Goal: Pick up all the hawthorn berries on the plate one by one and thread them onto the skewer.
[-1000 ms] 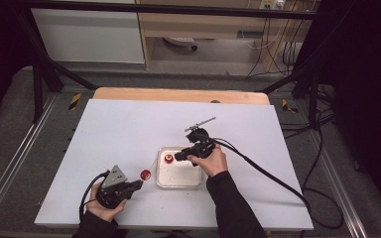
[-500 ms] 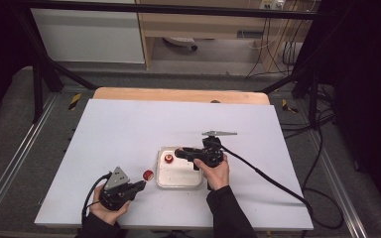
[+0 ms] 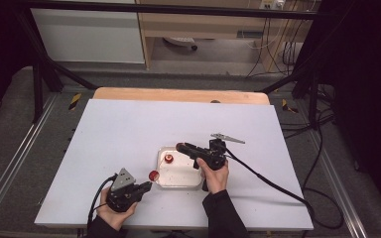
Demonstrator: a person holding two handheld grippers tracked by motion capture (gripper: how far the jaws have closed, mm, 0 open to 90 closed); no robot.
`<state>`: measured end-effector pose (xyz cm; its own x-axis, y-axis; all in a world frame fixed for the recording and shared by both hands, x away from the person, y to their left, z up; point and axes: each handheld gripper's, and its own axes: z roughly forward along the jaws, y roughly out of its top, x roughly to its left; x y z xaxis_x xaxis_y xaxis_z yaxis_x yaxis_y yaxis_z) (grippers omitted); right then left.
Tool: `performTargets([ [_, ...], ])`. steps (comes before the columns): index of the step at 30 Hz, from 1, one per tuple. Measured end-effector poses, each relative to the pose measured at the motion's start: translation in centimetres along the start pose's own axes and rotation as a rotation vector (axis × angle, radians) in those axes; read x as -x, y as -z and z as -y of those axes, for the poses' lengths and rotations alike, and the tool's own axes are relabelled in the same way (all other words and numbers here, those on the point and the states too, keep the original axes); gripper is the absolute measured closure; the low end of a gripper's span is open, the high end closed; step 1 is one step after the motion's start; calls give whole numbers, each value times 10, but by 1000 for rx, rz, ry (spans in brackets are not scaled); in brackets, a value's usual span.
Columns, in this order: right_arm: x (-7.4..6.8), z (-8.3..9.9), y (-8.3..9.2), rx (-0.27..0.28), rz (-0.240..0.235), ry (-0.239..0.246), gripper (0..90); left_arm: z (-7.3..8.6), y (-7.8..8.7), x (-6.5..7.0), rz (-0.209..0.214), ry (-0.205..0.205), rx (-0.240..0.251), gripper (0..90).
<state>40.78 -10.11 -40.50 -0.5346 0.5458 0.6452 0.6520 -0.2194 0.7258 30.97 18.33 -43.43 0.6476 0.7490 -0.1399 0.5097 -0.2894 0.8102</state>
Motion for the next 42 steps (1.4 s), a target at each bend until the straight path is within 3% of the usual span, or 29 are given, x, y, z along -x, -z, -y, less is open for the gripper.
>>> performTargets([
  [4, -1, 1, 0, 61, 2, 3, 614, -3, -3, 6, -5, 29, 17, 881],
  [7, -2, 1, -1, 99, -2, -9, 614, -7, -8, 10, 9, 29, 43, 881],
  [11, -2, 2, -3, 136, -8, -20, 615, -10, -11, 17, -24, 47, 26, 882],
  [19, -1, 2, -4, 203, -16, -29, 615, -18, -25, 27, -14, 76, 33, 881],
  [27, -3, 1, -3, 249, -34, -47, 615, -20, -31, 30, -14, 95, 50, 881],
  [42, 0, 5, -7, 256, -45, -63, 616, -21, -30, 30, -11, 86, 63, 881],
])
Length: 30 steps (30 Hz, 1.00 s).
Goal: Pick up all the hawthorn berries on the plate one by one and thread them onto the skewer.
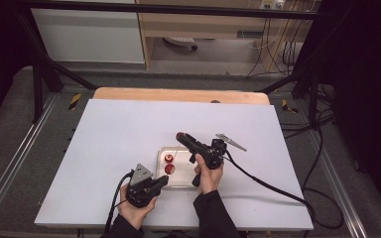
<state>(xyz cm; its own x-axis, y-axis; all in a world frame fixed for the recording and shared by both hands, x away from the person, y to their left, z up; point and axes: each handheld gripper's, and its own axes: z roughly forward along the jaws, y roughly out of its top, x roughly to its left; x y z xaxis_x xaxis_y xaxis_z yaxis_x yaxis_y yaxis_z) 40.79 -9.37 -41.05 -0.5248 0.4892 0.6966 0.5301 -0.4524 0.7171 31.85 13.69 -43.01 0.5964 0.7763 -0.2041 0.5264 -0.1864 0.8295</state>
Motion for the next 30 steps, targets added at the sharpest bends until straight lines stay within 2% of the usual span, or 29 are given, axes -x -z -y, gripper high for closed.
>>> performTargets([
  [10, 1, 3, -1, -3, -5, -10, 615, -1, 0, -1, -7, 6, 5, 882],
  [21, 0, 8, -1, 5, -15, -26, 616, -3, -2, 1, -1, 43, 12, 882],
  [30, -2, 10, 0, 19, -19, -30, 619, -5, -4, 1, -12, 58, 14, 882],
])
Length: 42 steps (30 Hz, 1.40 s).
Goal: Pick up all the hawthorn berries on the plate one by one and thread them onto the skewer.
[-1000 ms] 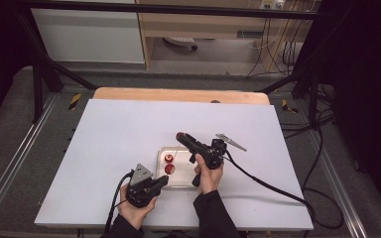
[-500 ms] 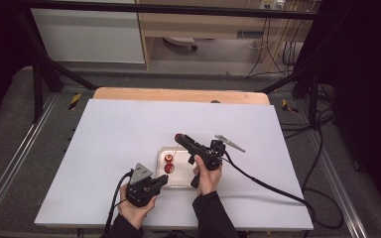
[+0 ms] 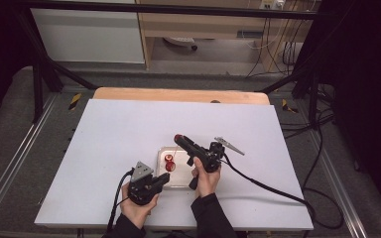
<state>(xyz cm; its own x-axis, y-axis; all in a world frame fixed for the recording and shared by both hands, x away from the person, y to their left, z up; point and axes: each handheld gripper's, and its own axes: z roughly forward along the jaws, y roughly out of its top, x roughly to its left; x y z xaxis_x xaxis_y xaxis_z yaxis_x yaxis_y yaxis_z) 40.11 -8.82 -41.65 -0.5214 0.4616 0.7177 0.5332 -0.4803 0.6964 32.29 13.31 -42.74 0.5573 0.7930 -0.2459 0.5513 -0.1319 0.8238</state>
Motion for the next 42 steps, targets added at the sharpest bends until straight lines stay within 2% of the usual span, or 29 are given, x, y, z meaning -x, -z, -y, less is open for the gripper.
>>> performTargets([
  [7, 0, -1, 0, -28, 8, -7, 623, 2, 0, -1, -36, -45, -2, 882],
  [11, 0, -1, 0, -42, 8, -19, 626, 2, 0, -2, -30, -50, -1, 883],
  [16, 0, -4, 1, -67, 1, -27, 629, 2, 1, -1, -37, -79, 4, 885],
  [20, 1, -4, 0, -67, -1, -3, 630, 2, 5, -2, -27, -63, 6, 886],
  [26, 3, -1, -1, -66, 6, 26, 632, 2, 6, -1, -18, -63, -4, 887],
  [31, 4, -1, -2, -68, 10, 32, 632, 2, 7, -1, -17, -70, -11, 887],
  [34, 4, -2, -2, -51, 14, 32, 633, 5, 7, -2, -18, -80, -32, 888],
  [37, 2, -6, -1, -48, 9, 26, 633, 6, 8, -3, 8, -54, -29, 888],
  [42, 3, -4, -1, -46, 6, 38, 633, 4, 8, 0, -4, -49, -21, 887],
])
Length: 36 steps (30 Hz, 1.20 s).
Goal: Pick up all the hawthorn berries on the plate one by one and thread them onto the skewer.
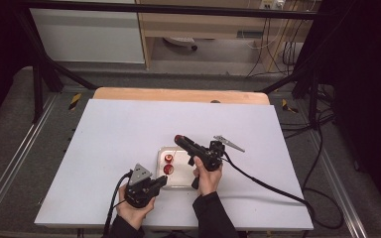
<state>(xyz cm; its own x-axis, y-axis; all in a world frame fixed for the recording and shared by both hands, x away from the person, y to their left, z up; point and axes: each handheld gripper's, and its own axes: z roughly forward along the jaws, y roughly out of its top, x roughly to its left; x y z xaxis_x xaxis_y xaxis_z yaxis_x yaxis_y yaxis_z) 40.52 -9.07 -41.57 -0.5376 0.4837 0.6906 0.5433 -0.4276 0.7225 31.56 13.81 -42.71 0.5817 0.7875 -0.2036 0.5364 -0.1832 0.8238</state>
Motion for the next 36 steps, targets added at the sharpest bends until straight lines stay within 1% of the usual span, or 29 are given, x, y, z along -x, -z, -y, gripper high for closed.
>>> performTargets([
  [2, 0, 1, 0, -5, -1, -6, 633, 1, 0, 0, -7, 3, -1, 887],
  [5, 1, 2, 0, -14, -5, 9, 633, -1, 1, 0, -12, 3, 3, 886],
  [6, 0, 2, 0, -17, -7, 2, 632, -2, 1, 0, -14, 8, 0, 886],
  [10, -2, 4, 1, -20, -16, -6, 632, -2, -2, 1, -23, 5, 0, 886],
  [15, -3, 7, 2, -34, -13, -8, 633, -3, -5, 2, -23, 4, -5, 886],
  [18, -4, 8, 3, -27, -19, -11, 633, -4, -5, 0, -18, -4, -4, 886],
  [19, -5, 8, 4, -24, -20, -6, 633, -4, -6, -1, -10, -8, -2, 886],
  [20, -5, 8, 4, -24, -19, -3, 633, -3, -6, -2, -11, -9, 2, 886],
  [23, -5, 7, 4, -32, -14, -12, 634, -2, -6, -2, -20, -23, 9, 887],
  [26, -5, 7, 4, -41, -9, -32, 635, -1, -5, -3, -18, -23, 11, 887],
  [28, -3, 7, 3, -45, -16, -51, 635, -2, -4, -4, -13, -23, 10, 887],
  [30, -1, 7, 2, -47, -25, -52, 635, -2, -2, -4, -16, -27, 13, 888],
  [31, -1, 8, 1, -42, -28, -64, 636, -3, 0, -5, -17, -28, 12, 888],
  [34, 1, 10, 0, -18, -36, -59, 636, -3, 3, -6, -8, -18, 15, 889],
  [36, 1, 13, 0, 0, -36, -59, 637, -2, 3, -4, -6, -26, 11, 889],
])
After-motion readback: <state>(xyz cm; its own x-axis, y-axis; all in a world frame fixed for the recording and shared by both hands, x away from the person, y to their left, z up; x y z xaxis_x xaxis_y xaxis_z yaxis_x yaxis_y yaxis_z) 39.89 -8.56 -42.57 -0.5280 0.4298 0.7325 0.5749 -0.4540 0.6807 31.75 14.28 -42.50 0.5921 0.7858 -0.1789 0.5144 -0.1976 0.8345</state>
